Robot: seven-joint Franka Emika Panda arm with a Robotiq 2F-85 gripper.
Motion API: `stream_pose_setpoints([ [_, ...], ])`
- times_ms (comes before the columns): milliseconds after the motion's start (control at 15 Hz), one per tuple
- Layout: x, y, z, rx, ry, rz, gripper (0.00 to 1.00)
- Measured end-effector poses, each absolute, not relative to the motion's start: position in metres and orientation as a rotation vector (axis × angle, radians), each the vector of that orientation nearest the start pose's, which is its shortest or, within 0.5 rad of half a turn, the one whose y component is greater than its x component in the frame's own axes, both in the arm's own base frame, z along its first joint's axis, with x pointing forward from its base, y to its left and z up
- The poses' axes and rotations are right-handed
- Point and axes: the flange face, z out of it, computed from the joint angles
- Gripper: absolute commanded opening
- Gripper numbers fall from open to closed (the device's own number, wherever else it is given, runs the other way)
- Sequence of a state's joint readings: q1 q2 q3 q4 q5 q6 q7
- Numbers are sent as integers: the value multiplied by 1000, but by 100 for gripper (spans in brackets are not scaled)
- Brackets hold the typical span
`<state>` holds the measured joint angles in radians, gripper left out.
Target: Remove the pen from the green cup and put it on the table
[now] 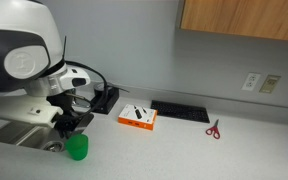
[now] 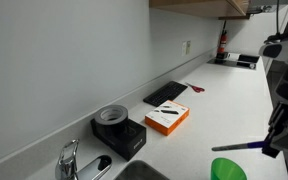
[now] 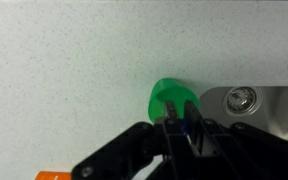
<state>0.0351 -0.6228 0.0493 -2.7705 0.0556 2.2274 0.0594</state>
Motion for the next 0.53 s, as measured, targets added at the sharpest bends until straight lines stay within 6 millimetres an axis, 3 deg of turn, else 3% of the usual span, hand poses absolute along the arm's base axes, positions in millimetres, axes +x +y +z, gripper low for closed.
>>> stream_pose_setpoints([
  [267, 343, -11, 413, -3074, 193, -197, 3],
  [533, 352, -57, 395, -3037, 402, -220, 3],
])
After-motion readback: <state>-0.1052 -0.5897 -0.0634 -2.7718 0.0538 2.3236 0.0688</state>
